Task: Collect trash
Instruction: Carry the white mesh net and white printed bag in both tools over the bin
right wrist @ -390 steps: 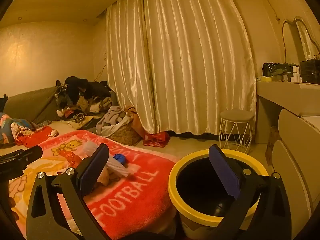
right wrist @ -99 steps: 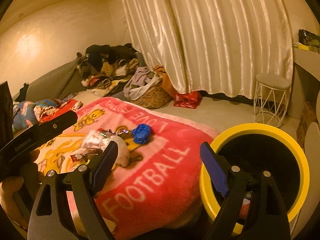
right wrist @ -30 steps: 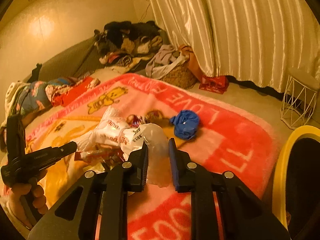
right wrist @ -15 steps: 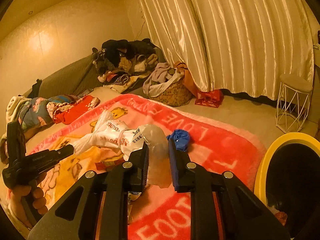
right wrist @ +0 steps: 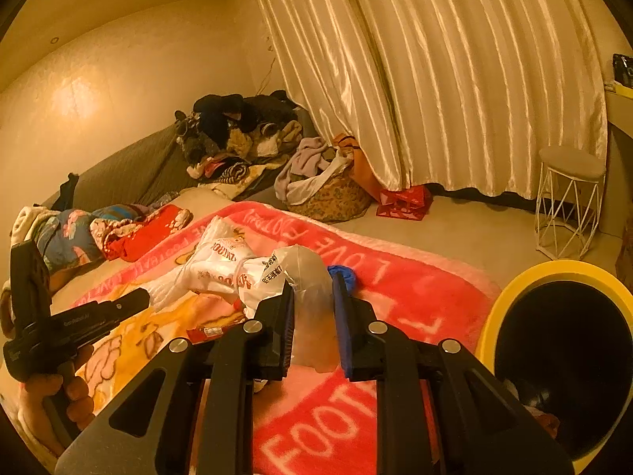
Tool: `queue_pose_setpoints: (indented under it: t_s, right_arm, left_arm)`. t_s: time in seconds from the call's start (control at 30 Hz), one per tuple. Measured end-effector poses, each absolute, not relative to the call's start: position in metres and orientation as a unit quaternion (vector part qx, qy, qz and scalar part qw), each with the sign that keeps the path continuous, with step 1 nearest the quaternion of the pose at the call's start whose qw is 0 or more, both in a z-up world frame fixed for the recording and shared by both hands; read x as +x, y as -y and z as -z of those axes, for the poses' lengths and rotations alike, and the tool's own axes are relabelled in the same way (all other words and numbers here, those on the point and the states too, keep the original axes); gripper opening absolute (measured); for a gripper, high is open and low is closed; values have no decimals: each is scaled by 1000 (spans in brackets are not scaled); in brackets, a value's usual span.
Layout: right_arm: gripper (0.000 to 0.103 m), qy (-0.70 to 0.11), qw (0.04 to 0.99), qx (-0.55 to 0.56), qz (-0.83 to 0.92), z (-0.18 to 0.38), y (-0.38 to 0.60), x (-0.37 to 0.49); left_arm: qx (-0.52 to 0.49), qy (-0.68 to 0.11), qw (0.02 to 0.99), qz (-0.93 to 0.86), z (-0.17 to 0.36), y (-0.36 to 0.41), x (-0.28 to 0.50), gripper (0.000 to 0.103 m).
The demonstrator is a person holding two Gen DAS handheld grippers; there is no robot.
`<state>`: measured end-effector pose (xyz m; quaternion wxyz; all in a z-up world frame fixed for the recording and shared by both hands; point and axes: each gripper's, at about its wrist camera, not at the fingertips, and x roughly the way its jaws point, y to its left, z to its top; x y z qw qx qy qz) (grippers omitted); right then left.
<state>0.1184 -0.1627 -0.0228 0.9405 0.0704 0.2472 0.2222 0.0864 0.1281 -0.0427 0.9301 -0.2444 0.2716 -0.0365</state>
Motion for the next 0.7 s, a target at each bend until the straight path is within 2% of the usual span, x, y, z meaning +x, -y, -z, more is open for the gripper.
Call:
queue_pose_setpoints:
  t_s: [0.7]
  right_arm:
    - [17, -223, 951, 114, -180, 10, 226, 100]
  left_arm:
    - [-195, -282, 935, 86, 33, -64, 88, 2]
